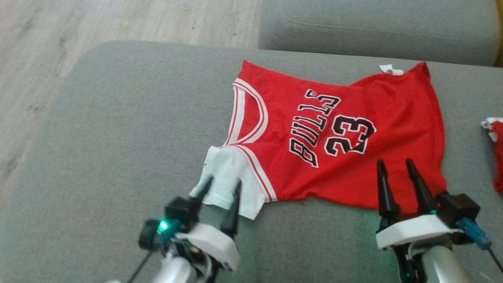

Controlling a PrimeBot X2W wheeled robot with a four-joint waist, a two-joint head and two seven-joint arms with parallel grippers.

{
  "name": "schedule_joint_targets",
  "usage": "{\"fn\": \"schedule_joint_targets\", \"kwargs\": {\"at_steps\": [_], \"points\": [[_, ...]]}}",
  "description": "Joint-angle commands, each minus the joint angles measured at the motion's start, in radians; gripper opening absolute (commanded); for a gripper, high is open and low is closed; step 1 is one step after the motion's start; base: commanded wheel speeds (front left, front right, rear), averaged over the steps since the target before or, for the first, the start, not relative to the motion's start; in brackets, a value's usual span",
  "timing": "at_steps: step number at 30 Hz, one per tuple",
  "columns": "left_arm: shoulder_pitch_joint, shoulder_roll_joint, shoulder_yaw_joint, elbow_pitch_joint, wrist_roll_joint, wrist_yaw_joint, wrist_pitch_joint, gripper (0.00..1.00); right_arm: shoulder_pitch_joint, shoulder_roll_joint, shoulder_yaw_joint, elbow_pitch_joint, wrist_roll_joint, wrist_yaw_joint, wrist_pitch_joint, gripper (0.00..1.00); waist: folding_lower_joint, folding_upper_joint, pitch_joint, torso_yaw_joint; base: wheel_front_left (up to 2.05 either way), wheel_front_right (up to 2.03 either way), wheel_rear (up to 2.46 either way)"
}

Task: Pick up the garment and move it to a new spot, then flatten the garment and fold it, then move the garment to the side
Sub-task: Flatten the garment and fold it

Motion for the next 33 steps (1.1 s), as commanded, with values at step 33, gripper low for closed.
{"fn": "schedule_joint_targets", "kwargs": {"at_steps": [33], "points": [[-0.083,0.121,0.182,0.261,-0.001,0.008,-0.136,1.00,0.012,-0.005,-0.022,-0.178,-0.016,-0.001,-0.011,1.00,0.0000,0.0000,0.040,-0.169,0.00,0.00,0.00]]}}
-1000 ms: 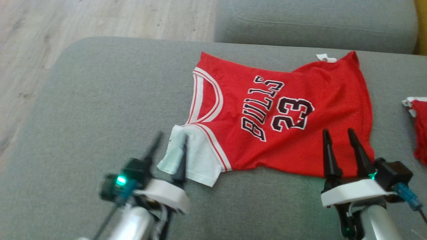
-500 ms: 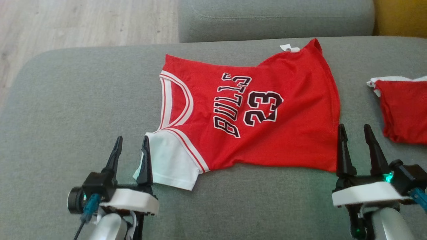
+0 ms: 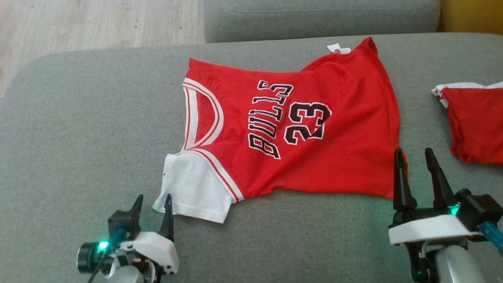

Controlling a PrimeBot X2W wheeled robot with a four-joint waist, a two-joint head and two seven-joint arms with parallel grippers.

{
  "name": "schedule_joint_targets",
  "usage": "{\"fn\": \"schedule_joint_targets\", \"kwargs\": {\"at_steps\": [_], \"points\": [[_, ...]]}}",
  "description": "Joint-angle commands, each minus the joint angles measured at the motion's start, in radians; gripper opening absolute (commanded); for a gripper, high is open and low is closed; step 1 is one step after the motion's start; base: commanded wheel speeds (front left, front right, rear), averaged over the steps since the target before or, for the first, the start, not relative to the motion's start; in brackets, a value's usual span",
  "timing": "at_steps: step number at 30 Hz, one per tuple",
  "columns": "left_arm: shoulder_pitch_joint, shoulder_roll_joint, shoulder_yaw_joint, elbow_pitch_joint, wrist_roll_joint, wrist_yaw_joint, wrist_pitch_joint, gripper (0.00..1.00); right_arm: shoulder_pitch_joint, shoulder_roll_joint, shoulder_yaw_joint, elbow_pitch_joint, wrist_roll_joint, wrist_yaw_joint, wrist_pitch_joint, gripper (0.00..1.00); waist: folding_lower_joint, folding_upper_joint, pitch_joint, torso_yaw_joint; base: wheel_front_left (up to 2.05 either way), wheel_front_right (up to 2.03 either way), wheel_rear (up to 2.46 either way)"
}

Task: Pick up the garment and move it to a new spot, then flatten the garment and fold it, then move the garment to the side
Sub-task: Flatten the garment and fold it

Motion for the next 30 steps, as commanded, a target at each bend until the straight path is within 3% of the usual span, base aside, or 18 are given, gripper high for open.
{"fn": "schedule_joint_targets", "kwargs": {"at_steps": [1,12,21,23,24,30], "points": [[-0.057,0.024,0.028,-0.014,0.008,0.002,0.004,1.00,-0.030,-0.005,0.028,-0.025,-0.006,-0.001,-0.011,1.00,0.0000,-0.0001,0.005,0.000,0.00,0.00,0.00],[-0.113,0.046,-0.025,0.119,0.026,-0.013,0.151,1.00,-0.048,-0.005,0.026,-0.007,-0.012,-0.001,-0.011,1.00,0.0000,-0.0001,0.034,-0.013,0.00,0.00,0.00],[-0.069,0.039,-0.086,0.095,0.036,-0.035,0.219,1.00,-0.045,-0.005,0.019,0.010,-0.006,-0.001,-0.011,1.00,0.0000,-0.0001,0.013,-0.018,0.00,0.00,0.00],[-0.060,0.039,-0.093,0.080,0.034,-0.034,0.235,0.22,-0.044,-0.005,0.019,0.013,-0.004,-0.001,-0.011,1.00,0.0000,-0.0001,0.007,-0.017,0.00,0.00,0.00],[-0.057,0.040,-0.095,0.071,0.033,-0.034,0.244,0.00,-0.044,-0.005,0.019,0.014,-0.004,-0.001,-0.011,1.00,0.0000,-0.0001,0.004,-0.016,0.00,0.00,0.00],[-0.052,0.051,-0.069,-0.005,0.012,-0.016,0.227,0.00,-0.043,-0.005,0.022,0.024,-0.001,-0.001,-0.011,1.00,0.0000,-0.0001,-0.008,-0.014,0.00,0.00,0.00]]}}
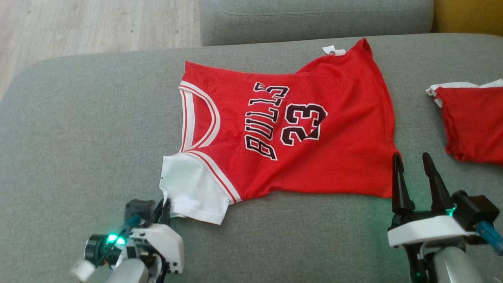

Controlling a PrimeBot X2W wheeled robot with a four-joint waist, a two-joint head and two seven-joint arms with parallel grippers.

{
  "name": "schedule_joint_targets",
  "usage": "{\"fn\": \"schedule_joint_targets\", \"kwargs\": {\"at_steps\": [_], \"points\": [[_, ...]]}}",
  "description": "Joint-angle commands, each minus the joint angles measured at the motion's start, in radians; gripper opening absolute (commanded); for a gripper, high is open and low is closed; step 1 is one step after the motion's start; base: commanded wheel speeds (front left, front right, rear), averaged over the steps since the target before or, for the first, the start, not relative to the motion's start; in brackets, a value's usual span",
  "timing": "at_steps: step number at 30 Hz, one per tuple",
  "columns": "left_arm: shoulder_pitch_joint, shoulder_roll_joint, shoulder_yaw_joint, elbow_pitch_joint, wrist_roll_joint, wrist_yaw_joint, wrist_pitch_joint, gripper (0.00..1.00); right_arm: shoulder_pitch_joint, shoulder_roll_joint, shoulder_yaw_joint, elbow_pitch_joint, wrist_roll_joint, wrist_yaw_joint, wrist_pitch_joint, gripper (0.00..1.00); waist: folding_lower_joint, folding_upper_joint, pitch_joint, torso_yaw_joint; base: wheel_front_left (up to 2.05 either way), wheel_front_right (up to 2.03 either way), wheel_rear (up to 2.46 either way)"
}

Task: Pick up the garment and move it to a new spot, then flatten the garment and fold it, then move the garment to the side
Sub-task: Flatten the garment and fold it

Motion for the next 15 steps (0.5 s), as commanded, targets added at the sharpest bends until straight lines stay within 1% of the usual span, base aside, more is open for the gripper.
{"fn": "schedule_joint_targets", "kwargs": {"at_steps": [1,2,3,8,11,15], "points": [[0.001,0.019,0.045,-0.033,-0.013,0.011,-0.025,0.00,-0.029,-0.005,0.024,-0.020,0.000,-0.001,-0.011,1.00,0.0000,0.0000,-0.003,-0.001,0.00,0.00,0.00],[-0.001,0.017,0.062,-0.054,-0.025,0.015,-0.050,0.00,-0.024,-0.005,0.019,-0.008,-0.002,-0.001,-0.011,1.00,0.0000,0.0000,-0.007,-0.002,0.00,0.00,0.00],[-0.004,0.013,0.095,-0.099,-0.045,0.023,-0.106,0.00,-0.011,-0.005,-0.002,0.033,-0.010,-0.001,-0.003,1.00,0.0000,0.0000,-0.011,-0.005,0.00,0.00,0.00],[-0.005,0.006,0.153,-0.197,-0.073,0.042,-0.215,0.00,0.004,-0.005,-0.042,0.144,-0.036,-0.001,0.063,1.00,0.0000,0.0000,-0.020,-0.015,0.00,0.00,0.00],[0.001,0.004,0.167,-0.239,-0.078,0.052,-0.242,0.00,-0.004,-0.005,-0.054,0.198,-0.032,-0.001,0.092,1.00,0.0000,0.0000,-0.023,-0.019,0.00,0.00,0.00],[0.008,0.003,0.166,-0.268,-0.080,0.057,-0.247,0.00,-0.021,-0.005,-0.051,0.234,-0.012,-0.001,0.100,1.00,0.0000,0.0000,-0.022,-0.019,0.00,0.00,0.00]]}}
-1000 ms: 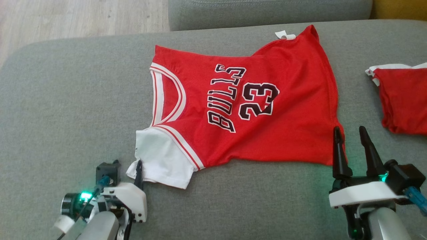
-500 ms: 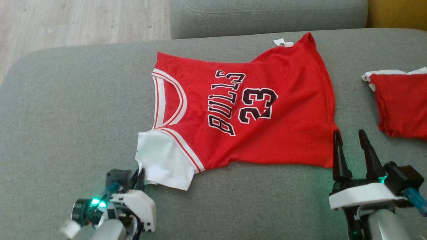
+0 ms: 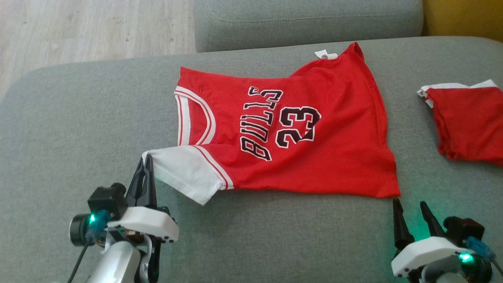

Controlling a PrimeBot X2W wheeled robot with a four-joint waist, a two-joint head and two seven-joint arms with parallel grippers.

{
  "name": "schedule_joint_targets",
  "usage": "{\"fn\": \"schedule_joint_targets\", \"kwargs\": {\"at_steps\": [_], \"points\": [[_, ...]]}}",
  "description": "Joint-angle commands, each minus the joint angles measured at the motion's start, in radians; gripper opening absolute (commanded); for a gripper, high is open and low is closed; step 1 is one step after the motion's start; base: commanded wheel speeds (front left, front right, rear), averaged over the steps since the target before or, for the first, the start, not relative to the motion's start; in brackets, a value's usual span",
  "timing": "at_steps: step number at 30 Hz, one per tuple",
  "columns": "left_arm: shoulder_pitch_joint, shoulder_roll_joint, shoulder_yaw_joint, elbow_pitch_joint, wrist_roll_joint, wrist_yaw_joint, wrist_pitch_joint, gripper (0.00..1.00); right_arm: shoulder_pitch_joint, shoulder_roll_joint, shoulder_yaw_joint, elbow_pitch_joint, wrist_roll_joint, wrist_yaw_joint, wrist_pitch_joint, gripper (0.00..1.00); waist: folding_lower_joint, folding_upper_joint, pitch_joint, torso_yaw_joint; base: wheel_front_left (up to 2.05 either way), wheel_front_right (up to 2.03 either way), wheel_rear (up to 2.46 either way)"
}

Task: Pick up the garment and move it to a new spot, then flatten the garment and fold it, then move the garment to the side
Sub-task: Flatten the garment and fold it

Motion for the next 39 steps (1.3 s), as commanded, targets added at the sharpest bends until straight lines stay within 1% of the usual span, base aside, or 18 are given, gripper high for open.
{"fn": "schedule_joint_targets", "kwargs": {"at_steps": [1,11,17,18,19,20,21,22,26,30,35,39], "points": [[-0.025,0.012,0.039,-0.041,-0.002,0.008,-0.010,0.00,-0.041,-0.006,0.025,-0.013,0.006,-0.001,-0.002,1.00,0.0000,0.0000,0.002,0.001,0.00,0.00,0.00],[-0.024,0.010,0.019,-0.086,0.002,0.010,-0.008,0.00,-0.116,-0.006,0.058,0.093,0.084,-0.001,-0.019,1.00,0.0000,0.0000,0.027,0.027,0.00,0.00,0.00],[-0.026,0.013,0.012,-0.092,0.002,0.012,-0.005,0.00,-0.149,-0.006,0.066,0.150,0.098,-0.001,-0.025,1.00,0.0000,0.0000,0.038,0.041,0.00,0.00,0.00],[-0.027,0.013,0.011,-0.092,0.002,0.012,-0.005,0.00,-0.151,-0.006,0.066,0.164,0.097,-0.001,-0.020,0.98,0.0000,0.0000,0.038,0.042,0.00,0.00,0.00],[-0.028,0.014,0.010,-0.092,0.001,0.012,-0.004,0.00,-0.153,-0.006,0.068,0.178,0.096,-0.001,-0.013,0.87,0.0000,0.0000,0.039,0.044,0.00,0.00,0.00],[-0.029,0.014,0.009,-0.092,0.001,0.012,-0.004,0.00,-0.156,-0.006,0.070,0.192,0.099,-0.001,-0.004,0.73,0.0000,0.0000,0.039,0.045,0.00,0.00,0.00],[-0.029,0.015,0.008,-0.091,0.001,0.013,-0.002,0.00,-0.158,-0.006,0.075,0.207,0.104,-0.001,0.005,0.18,0.0000,0.0000,0.038,0.046,0.00,0.00,0.00],[-0.030,0.016,0.007,-0.090,0.001,0.014,0.000,0.00,-0.160,-0.006,0.079,0.219,0.108,-0.001,0.011,0.00,0.0000,0.0000,0.037,0.046,0.00,0.00,0.00],[-0.027,0.022,0.011,-0.082,-0.003,0.019,0.007,0.00,-0.169,-0.006,0.107,0.238,0.122,-0.001,0.004,0.00,0.0000,0.0000,0.024,0.041,0.00,0.00,0.00],[-0.021,0.024,0.024,-0.086,-0.019,0.021,0.000,0.00,-0.183,-0.006,0.125,0.199,0.136,-0.001,-0.038,0.00,0.0000,0.0000,0.006,0.031,0.00,0.00,0.00],[-0.034,0.022,0.048,-0.115,-0.057,0.005,-0.007,0.00,-0.218,-0.006,0.131,0.084,0.112,-0.001,-0.058,0.00,0.0000,0.0000,-0.020,0.016,0.00,0.00,0.00],[-0.096,0.029,0.074,-0.175,-0.069,-0.009,-0.033,0.00,-0.275,-0.010,0.112,-0.049,0.058,-0.001,-0.023,0.00,0.0000,0.0000,-0.042,0.009,0.00,0.00,0.00]]}}
